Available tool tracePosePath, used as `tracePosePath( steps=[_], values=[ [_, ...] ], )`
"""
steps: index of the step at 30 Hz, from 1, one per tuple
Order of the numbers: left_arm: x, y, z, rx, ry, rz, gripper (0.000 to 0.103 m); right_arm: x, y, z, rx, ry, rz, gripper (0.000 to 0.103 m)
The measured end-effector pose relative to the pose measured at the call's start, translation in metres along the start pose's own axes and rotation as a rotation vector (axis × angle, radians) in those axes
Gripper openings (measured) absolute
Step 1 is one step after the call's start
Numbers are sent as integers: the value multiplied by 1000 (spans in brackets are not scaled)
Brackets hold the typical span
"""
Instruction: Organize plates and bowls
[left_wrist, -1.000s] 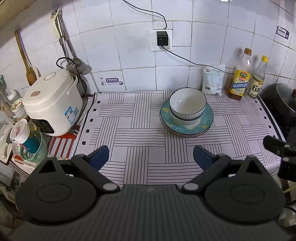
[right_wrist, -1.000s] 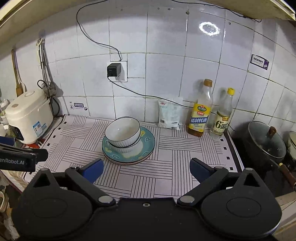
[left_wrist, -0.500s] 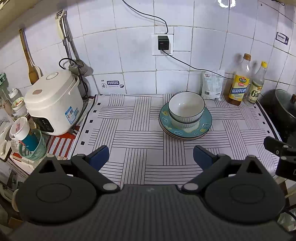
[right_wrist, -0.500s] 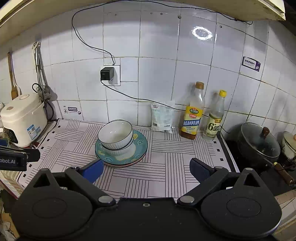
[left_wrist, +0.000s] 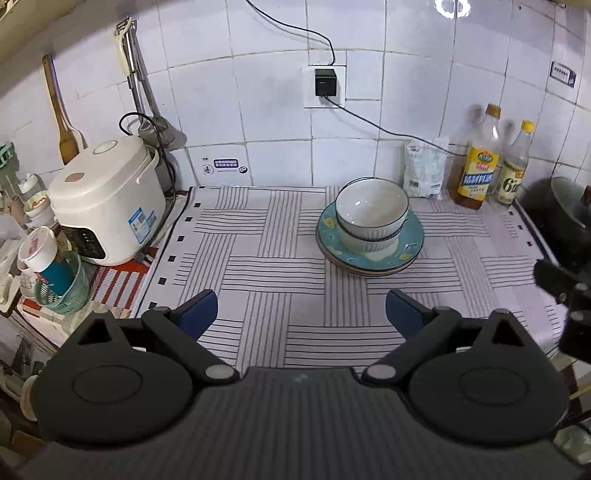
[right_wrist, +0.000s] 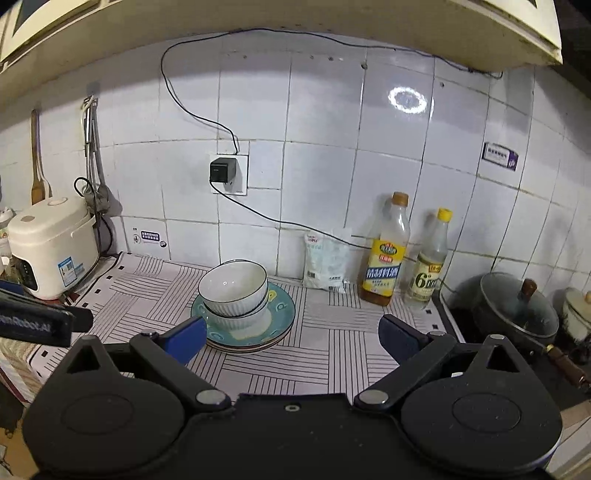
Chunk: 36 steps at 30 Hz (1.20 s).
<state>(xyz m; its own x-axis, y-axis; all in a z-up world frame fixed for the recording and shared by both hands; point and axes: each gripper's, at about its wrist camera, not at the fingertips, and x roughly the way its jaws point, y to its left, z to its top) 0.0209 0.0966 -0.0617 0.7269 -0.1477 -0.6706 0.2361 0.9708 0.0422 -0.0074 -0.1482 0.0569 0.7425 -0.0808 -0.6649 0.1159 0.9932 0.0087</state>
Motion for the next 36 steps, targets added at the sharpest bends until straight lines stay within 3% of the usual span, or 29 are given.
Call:
tracePosePath(
  steps=[7, 36],
  values=[
    [3, -1, -10, -12, 0, -16, 99, -3, 0, -4, 22, -15, -3, 101],
    [-3, 3, -9, -39, -45, -33, 99, 15, -8, -7, 67, 85, -40, 101]
  ],
)
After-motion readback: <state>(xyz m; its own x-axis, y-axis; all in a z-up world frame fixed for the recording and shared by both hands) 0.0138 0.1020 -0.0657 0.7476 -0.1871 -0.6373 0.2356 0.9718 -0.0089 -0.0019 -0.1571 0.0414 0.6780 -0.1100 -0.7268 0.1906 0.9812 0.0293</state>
